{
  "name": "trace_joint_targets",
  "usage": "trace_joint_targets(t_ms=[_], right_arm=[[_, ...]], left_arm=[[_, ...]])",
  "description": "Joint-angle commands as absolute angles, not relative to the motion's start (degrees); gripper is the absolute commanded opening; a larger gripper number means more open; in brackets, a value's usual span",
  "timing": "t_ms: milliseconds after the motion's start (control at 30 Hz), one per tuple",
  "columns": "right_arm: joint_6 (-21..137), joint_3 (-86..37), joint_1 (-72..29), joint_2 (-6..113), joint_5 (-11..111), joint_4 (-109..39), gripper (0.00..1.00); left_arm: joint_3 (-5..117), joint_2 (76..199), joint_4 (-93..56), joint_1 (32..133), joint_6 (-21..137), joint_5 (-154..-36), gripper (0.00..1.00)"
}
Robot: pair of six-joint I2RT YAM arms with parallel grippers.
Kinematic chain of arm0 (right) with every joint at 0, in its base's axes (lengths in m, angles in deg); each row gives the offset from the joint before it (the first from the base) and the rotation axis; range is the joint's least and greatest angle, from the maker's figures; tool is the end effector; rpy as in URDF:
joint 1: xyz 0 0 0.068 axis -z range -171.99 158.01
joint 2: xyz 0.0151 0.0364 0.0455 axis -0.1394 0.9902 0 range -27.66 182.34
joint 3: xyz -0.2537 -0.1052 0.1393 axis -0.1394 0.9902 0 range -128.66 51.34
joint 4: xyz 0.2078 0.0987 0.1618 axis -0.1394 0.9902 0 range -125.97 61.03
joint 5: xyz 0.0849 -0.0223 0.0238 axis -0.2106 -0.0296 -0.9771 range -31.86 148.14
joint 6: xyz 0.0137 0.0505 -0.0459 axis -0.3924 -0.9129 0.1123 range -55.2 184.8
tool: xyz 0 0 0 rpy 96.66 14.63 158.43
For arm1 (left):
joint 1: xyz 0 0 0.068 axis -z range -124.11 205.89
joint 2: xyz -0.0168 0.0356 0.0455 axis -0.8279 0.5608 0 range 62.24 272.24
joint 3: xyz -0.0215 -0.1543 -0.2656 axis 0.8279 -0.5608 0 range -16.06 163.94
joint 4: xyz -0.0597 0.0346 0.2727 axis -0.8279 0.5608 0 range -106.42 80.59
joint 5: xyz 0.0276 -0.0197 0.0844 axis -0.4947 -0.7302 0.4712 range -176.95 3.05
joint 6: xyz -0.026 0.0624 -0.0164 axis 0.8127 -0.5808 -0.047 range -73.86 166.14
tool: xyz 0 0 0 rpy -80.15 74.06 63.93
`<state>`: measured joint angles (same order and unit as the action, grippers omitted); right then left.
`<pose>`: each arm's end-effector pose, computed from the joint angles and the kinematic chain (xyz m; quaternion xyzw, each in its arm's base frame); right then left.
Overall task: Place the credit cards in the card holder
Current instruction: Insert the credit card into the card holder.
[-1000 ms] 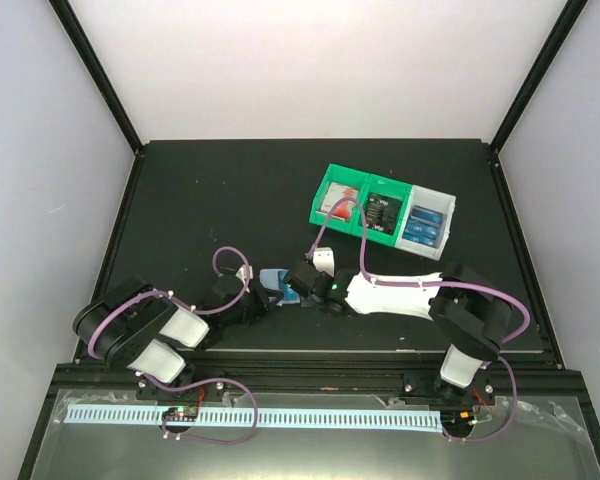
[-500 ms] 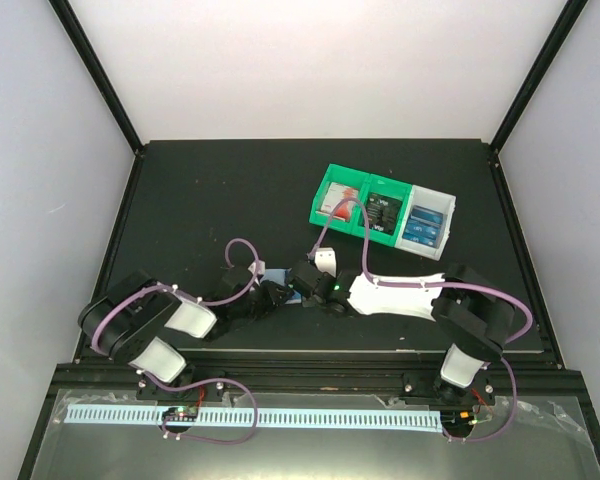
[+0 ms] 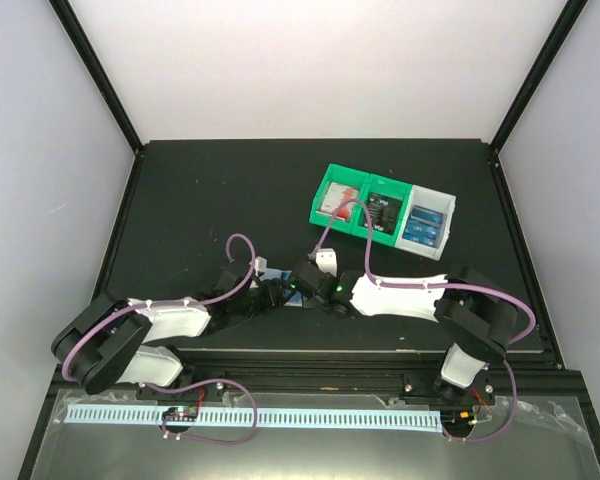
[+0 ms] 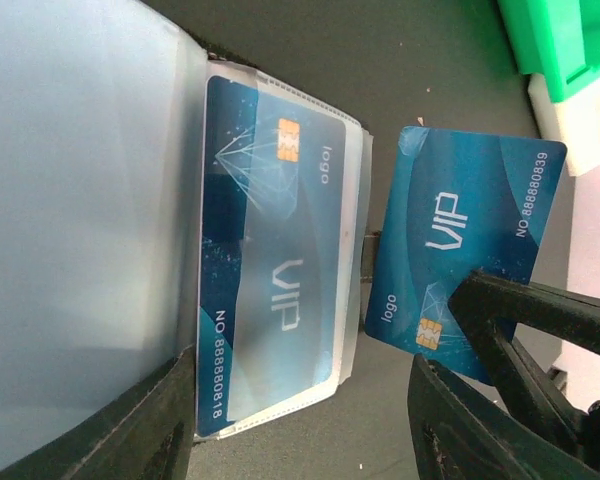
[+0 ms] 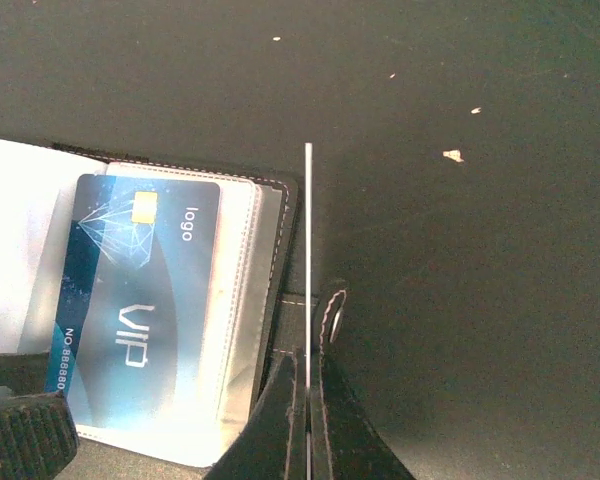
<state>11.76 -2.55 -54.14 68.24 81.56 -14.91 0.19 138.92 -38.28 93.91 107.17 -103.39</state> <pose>0.1814 0.2952 0.1663 -0.0285 0.9530 0.0868 0.2889 0.1752 -0.1572 0.1239 -0.1171 0.8861 -0.4104 0.1808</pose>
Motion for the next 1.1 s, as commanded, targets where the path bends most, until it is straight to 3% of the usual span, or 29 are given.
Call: trace_joint_targets(t_ms=[0,467,633,700,1067], right_arm=[[10.99,-0.98,-53.65,67.49,80.24,-15.58,0.01],[11.69,0.15,-52.59,66.98,78.23,-17.89,0.01],[11.58,0.90,-52.29,66.36,77.92,-18.70,0.01],[11.58,1.07,-52.21,65.88,78.27,-18.67,0.01],[13.35,1.37,-50.16,56.58,80.45,-17.49,0.01]], left_arm=[[4.30,138.33,-27.85,94.31,101.77,-100.75,0.60],[13.83,146.60,-19.66,95.06,91.12,-100.36,0.59],[16.11,147.46,-18.99,95.08,84.96,-100.92,0.45],[16.35,147.05,-18.40,95.08,83.71,-100.39,0.43],[22.84,140.72,-5.69,94.43,78.13,-94.16,0.57]])
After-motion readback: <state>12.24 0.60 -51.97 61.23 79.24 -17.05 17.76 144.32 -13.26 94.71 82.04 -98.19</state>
